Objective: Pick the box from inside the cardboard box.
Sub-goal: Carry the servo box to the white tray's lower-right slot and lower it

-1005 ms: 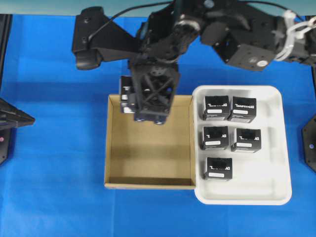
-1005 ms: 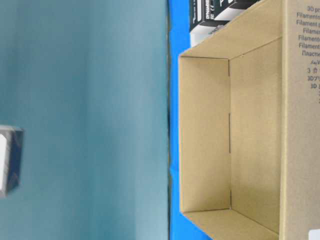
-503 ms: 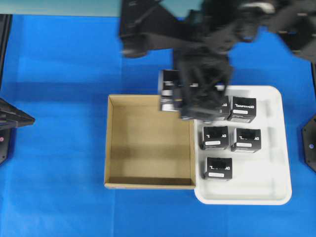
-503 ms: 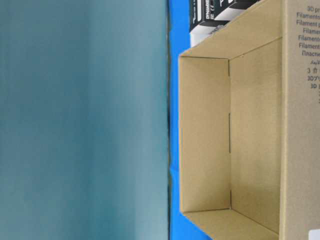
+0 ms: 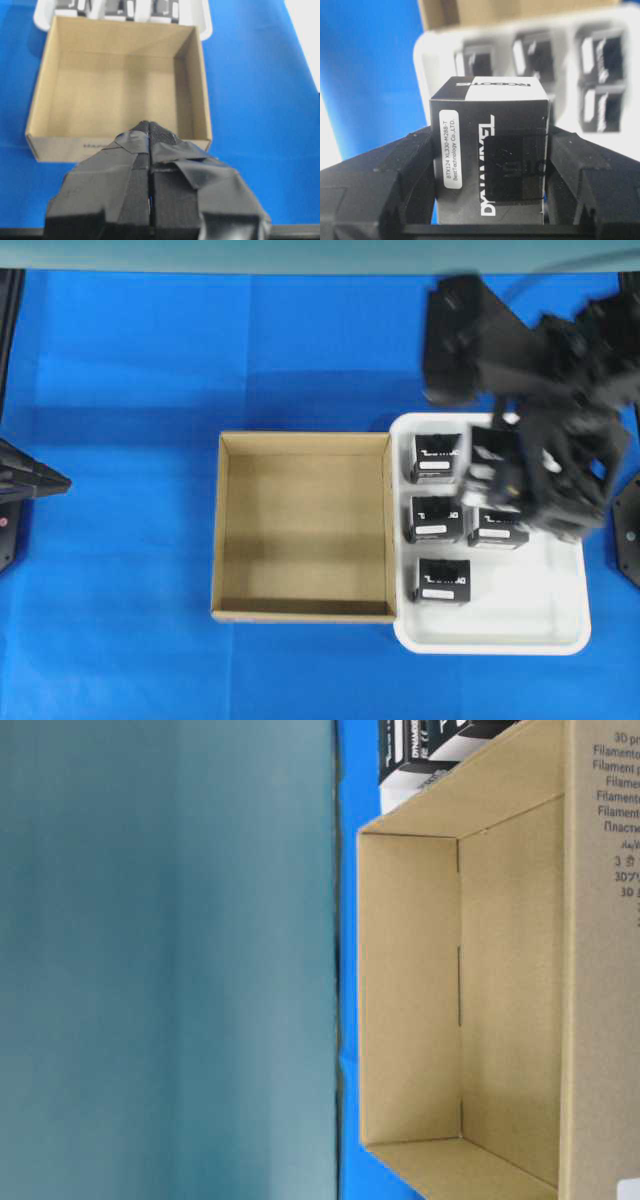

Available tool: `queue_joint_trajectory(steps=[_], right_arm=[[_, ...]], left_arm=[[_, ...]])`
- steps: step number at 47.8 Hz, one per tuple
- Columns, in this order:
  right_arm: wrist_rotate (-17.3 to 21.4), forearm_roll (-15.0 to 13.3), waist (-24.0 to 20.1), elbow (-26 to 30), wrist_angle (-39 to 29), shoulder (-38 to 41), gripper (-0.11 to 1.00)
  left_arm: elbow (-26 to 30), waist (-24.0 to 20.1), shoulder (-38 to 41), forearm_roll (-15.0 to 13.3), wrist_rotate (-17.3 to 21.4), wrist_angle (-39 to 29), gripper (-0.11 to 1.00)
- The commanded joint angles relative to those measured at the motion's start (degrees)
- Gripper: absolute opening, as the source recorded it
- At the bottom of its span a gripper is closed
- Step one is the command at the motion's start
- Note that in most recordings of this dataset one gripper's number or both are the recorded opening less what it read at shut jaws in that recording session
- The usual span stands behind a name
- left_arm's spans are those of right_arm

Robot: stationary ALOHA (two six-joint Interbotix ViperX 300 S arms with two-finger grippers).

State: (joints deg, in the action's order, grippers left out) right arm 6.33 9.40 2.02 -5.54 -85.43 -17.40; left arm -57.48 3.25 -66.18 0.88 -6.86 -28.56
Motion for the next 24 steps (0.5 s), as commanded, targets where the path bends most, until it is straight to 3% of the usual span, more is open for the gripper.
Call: queue_joint_trajectory(steps=[1,24], right_arm=[[0.4,0.8,-1.8,-4.7,1.6,-2.9,0.60],[2.5,1.9,-10.5,-31.1,23.4,-9.9,0.60]], left_arm=[[1.4,-0.1,0.8,0.1,-0.2,0.4,-0.07],[1.1,0.3,1.6,0.1,-0.8,1.7,-0.07]])
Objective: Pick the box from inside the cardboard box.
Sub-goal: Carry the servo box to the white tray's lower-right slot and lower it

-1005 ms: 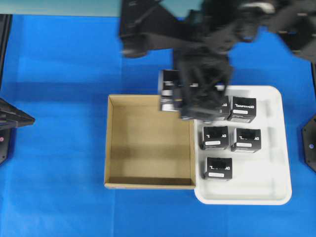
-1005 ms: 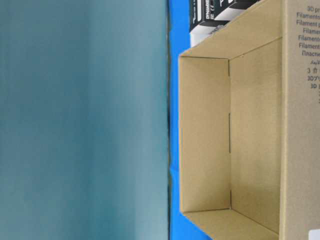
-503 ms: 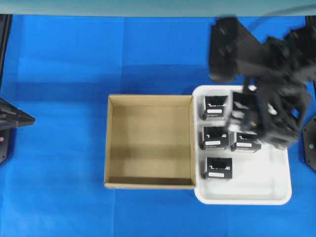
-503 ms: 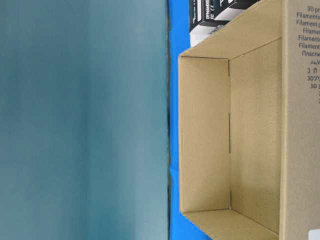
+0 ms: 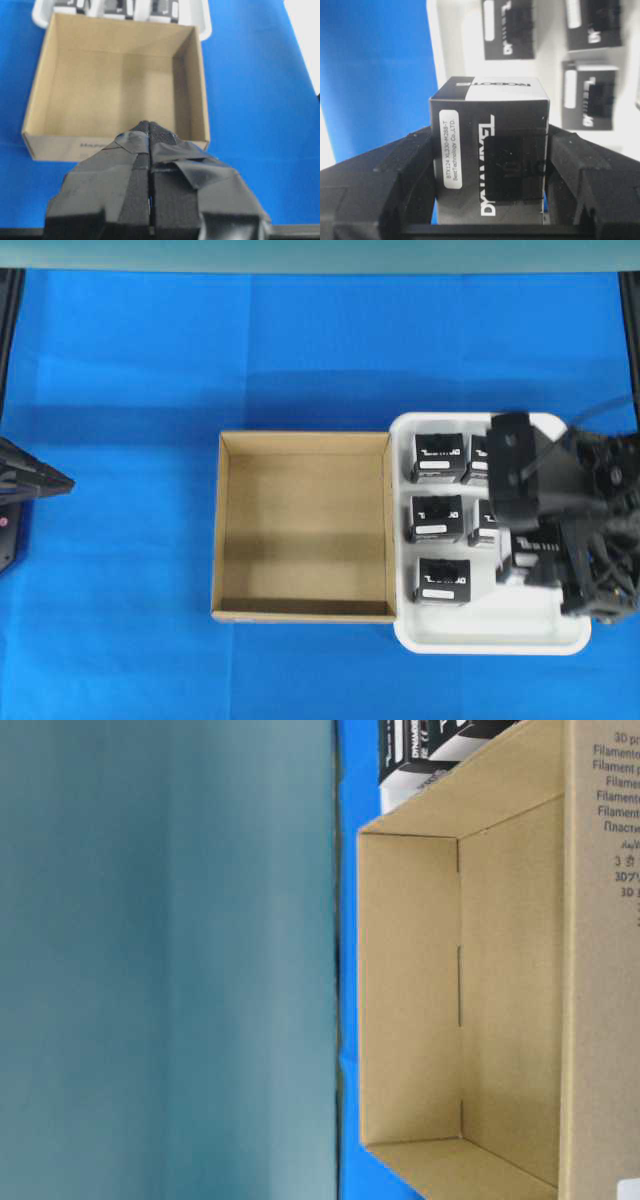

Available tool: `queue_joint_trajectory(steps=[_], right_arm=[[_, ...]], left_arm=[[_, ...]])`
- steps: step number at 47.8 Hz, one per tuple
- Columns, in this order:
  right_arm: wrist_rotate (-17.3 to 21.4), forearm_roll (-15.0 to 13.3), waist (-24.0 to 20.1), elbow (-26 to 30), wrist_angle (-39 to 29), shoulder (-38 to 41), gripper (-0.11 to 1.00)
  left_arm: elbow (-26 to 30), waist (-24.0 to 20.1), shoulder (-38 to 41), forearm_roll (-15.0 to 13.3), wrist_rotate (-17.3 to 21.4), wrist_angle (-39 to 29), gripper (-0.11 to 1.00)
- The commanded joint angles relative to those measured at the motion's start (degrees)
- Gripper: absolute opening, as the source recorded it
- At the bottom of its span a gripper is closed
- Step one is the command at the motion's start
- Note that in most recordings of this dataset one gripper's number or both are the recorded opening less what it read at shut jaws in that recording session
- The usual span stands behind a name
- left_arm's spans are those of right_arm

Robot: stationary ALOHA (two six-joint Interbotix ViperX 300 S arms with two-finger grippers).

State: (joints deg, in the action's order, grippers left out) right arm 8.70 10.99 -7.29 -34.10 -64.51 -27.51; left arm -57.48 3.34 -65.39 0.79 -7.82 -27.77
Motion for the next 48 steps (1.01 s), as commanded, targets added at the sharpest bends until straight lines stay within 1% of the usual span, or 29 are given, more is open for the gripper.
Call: queue_joint_trajectory(steps=[1,10,18,24,33,39,48], right_arm=[[0.1,0.4,-1.6,-3.3,3.2,0.2,0.60],[0.1,0.4,-3.7,-10.2,11.9,1.8,0.60],[0.2,0.4,-4.3,-15.2,19.4,3.7,0.60],[-0.1,0.4,-4.5,-18.3,23.6,5.4,0.60],[-0.2,0.1,-4.3,-21.1,28.6,7.6,0.60],[-0.3,-0.6,-4.1,-22.3,31.0,9.2,0.60],[-0.3,-1.5,-3.5,-22.7,33.0,12.0,0.60]], left_arm=[[1.1,0.2,0.7,0.2,0.2,1.0,-0.07],[1.1,0.3,0.8,0.2,-0.2,1.3,-0.07],[1.1,0.2,1.1,0.2,-0.1,2.9,-0.07],[1.1,0.2,1.2,0.2,-0.1,3.7,-0.07],[1.1,0.2,1.3,0.2,-0.3,4.0,-0.07],[1.1,0.2,1.3,0.2,-0.3,4.6,-0.07],[1.3,0.2,1.3,0.2,-0.4,5.0,-0.07]])
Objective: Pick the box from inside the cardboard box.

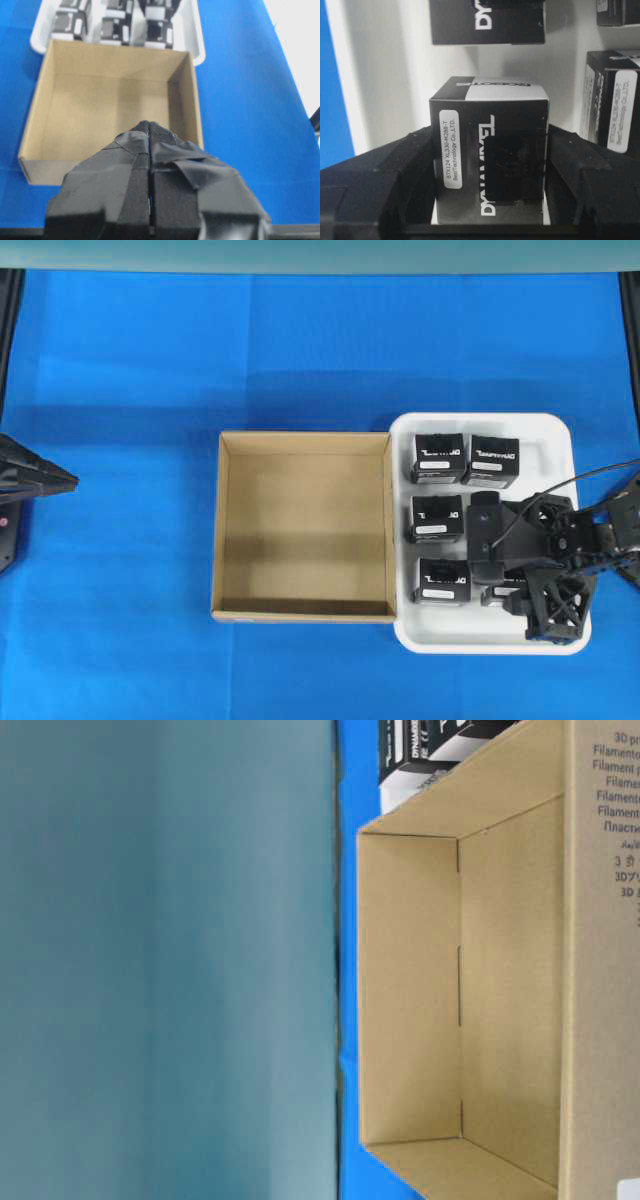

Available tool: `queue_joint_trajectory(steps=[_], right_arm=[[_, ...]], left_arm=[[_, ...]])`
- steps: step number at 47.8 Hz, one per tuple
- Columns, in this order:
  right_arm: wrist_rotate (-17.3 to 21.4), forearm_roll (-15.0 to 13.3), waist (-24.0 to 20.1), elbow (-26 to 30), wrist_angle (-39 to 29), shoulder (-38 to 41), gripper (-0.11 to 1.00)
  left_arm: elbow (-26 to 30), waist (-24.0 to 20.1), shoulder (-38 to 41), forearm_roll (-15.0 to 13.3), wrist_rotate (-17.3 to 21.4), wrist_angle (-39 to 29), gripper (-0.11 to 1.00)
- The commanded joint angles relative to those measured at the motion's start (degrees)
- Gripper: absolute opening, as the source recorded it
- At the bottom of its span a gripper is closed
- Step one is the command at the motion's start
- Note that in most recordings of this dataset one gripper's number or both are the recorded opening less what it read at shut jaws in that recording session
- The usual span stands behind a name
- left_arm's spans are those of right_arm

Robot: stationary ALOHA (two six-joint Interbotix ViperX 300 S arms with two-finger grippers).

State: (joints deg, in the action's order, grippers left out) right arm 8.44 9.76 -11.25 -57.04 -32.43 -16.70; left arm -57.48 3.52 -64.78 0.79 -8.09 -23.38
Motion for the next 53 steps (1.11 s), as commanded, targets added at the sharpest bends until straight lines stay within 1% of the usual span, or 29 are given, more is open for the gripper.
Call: queue_joint_trajectory(steps=[1,14,36,38,42,45,47,53], right_arm=[[0.0,-0.3,0.7,0.3,1.1,1.7,0.60],[-0.4,-0.9,1.7,0.8,2.2,4.6,0.60],[-0.4,-0.9,1.7,1.7,1.2,4.2,0.61],[-0.4,-0.9,1.6,1.8,1.2,4.1,0.64],[-0.4,-1.0,1.7,1.8,1.2,4.0,0.86],[-0.4,-0.9,1.6,1.9,1.1,3.5,0.96],[-0.3,-0.9,1.7,2.2,1.1,3.2,0.98],[0.2,-0.9,2.1,2.9,0.2,1.0,0.97]], left_arm=[[1.3,0.0,0.7,0.2,-0.1,0.6,-0.07],[1.3,0.0,1.2,0.2,-0.1,1.2,-0.07],[1.3,0.0,1.3,0.2,-0.1,1.3,-0.07],[1.3,0.1,1.3,0.2,-0.1,1.3,-0.07],[1.3,0.0,1.3,0.2,-0.1,1.3,-0.07],[1.3,0.0,1.3,0.2,-0.1,1.3,-0.07],[1.3,0.0,1.3,0.2,0.0,1.3,-0.07],[1.3,0.0,1.3,0.2,0.0,1.3,-0.07]])
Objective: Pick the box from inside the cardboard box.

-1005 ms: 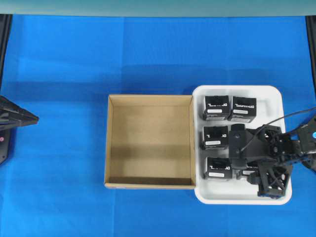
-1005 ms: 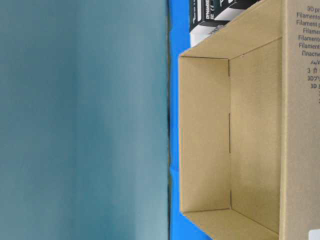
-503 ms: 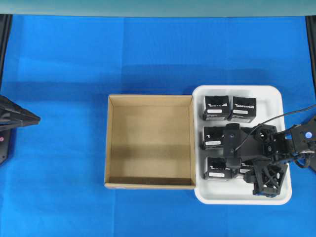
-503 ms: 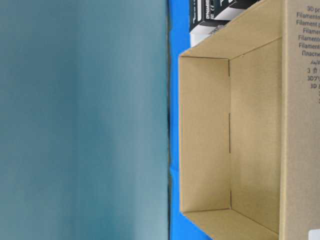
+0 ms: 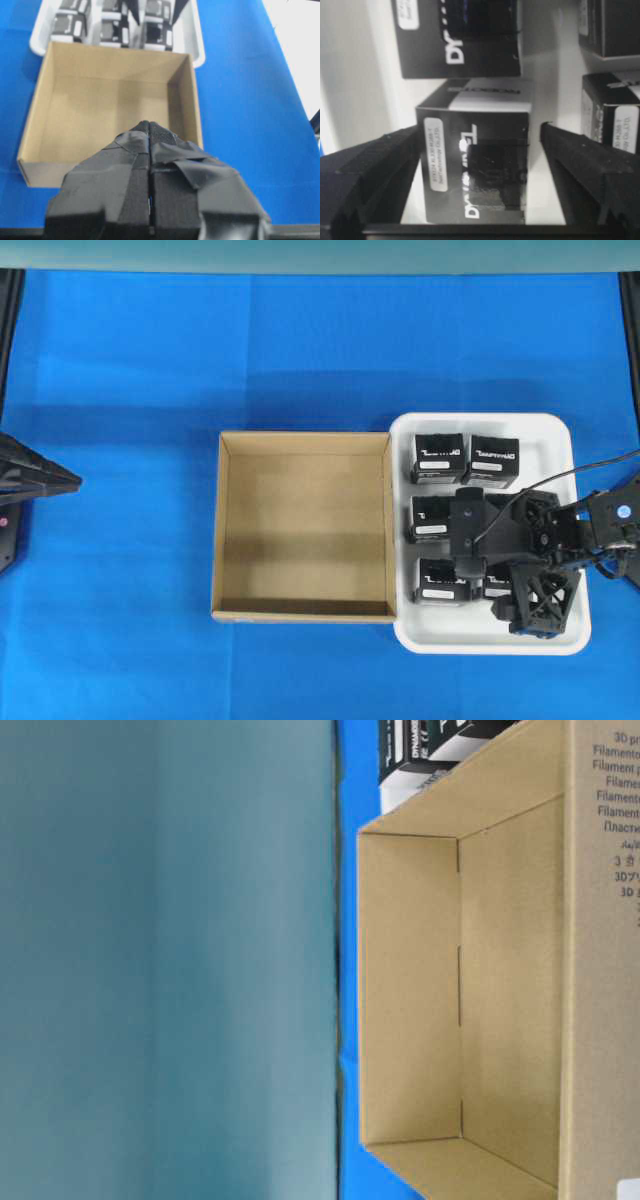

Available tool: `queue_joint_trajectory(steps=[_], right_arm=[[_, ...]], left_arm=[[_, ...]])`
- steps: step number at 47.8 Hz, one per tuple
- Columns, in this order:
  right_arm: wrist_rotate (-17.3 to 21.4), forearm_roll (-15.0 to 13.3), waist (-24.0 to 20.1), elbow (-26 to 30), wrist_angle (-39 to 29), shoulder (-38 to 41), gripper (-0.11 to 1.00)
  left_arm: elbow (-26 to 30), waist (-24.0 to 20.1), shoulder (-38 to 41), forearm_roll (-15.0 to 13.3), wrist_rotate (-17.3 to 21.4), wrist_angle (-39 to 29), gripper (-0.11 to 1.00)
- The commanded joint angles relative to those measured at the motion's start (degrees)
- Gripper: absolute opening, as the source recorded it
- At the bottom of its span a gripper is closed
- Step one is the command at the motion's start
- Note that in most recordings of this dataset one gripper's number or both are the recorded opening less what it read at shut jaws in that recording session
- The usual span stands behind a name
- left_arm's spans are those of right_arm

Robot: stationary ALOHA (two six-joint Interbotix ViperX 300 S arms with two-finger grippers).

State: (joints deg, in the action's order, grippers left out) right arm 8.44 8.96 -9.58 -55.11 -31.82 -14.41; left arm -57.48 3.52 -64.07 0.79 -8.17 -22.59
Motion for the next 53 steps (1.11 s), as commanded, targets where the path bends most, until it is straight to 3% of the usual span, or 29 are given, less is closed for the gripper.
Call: queue_joint_trajectory(steps=[1,18,36,53], right_arm=[[0.3,-0.1,0.5,1.1,-0.8,-1.8,0.97],[4.2,-0.1,3.3,5.4,-10.7,-16.1,0.97],[5.0,-0.2,7.3,3.9,-10.0,-33.7,0.97],[4.7,-0.6,7.6,4.2,-10.5,-40.6,0.97]], left_arm=[[1.3,0.0,0.6,0.2,0.1,0.5,-0.07],[1.2,0.0,0.7,0.2,0.2,0.4,-0.07],[1.2,0.0,0.7,0.2,0.0,0.5,-0.07],[1.1,0.2,1.0,0.3,0.1,0.5,-0.07]])
